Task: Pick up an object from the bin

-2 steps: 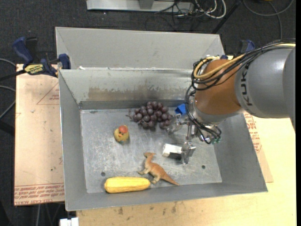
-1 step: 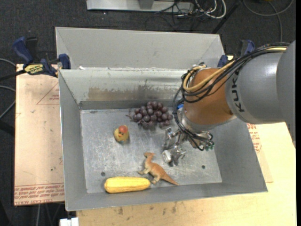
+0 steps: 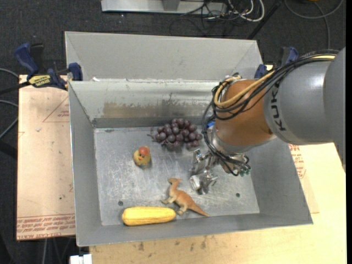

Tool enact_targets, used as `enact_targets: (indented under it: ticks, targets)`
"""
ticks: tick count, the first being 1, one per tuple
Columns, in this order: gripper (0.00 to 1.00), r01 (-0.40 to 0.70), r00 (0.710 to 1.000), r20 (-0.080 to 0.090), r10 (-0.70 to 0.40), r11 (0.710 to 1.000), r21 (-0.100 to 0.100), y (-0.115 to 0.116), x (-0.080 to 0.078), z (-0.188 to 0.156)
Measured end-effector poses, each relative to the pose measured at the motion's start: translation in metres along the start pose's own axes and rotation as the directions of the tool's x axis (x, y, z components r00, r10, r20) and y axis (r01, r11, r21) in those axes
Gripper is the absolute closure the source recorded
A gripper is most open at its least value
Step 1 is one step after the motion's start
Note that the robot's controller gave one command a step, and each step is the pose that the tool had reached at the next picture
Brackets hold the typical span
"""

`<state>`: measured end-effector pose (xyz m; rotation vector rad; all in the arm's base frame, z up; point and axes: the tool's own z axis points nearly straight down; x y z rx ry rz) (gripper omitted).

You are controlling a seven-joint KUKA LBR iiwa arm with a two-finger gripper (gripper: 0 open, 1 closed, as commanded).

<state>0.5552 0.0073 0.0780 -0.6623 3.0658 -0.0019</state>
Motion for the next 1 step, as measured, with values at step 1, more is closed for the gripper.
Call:
enact_targets:
  ticks: [1]
  targets:
    - [1.00, 0.050, 0.999, -0.001, -0.050, 0.999, -0.002, -0.0055, 0.0003, -0.1448]
